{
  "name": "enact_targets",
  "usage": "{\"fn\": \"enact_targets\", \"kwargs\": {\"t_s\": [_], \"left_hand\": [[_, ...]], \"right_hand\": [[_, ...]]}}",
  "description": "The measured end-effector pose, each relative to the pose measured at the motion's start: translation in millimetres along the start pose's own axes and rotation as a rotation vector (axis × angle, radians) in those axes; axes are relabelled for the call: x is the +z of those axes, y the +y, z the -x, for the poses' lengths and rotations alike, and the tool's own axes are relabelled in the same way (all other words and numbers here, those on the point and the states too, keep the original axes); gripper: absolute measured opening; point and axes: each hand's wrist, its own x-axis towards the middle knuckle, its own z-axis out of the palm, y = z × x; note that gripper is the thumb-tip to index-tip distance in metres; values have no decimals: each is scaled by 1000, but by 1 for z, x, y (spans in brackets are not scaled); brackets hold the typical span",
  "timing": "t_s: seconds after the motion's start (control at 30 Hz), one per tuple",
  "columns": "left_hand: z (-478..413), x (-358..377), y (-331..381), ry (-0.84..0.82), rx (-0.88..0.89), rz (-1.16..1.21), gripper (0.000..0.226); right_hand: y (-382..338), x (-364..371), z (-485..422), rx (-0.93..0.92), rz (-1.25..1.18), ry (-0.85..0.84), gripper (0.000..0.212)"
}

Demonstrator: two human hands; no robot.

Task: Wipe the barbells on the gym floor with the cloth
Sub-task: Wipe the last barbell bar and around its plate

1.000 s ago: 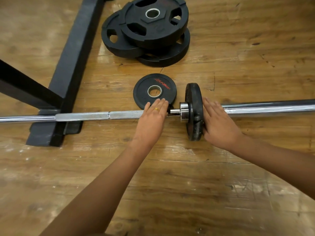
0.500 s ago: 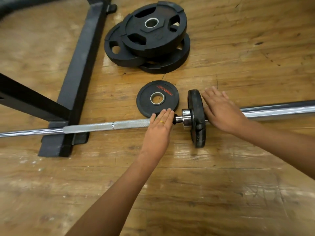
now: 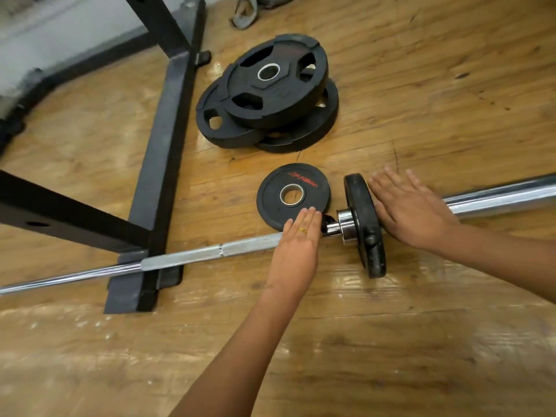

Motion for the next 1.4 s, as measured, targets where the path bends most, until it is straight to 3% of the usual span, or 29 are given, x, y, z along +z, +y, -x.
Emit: {"fn": "enact_targets", "kwargs": {"t_s": [0.1, 0.27, 0.47, 0.63, 0.8, 1.0, 1.13, 1.2, 1.33, 1.4], "left_hand": [[-1, 2, 10, 8, -62, 28, 70], [1, 2, 19, -24, 97, -12, 79], [6, -2, -5, -9, -229, 95, 53], [15, 3, 12, -5, -46, 12, 70], [14, -2, -3, 19, -240, 94, 39], [22, 3, 3, 12, -12, 7, 63], [18, -1, -7, -1, -122, 49, 42], [20, 1, 3, 10, -136, 52, 47], [32, 8, 13, 11, 9, -14, 71], [30, 4, 7, 25, 33, -5, 71]], "right_hand": [[-3, -1, 3, 6, 7, 10, 90], [-4, 0, 7, -20, 23, 41, 109], [-8, -2, 11, 8, 33, 32, 87], [-8, -2, 17, 2, 44, 32, 85], [-11, -4, 22, 4, 41, 10, 85], [-12, -5, 28, -10, 42, -21, 85], [-12, -3, 28, -15, 36, -41, 81], [-12, -4, 29, -15, 32, -34, 80], [-13, -6, 35, -23, 24, -35, 79], [-15, -6, 38, -19, 27, -29, 80]]}}
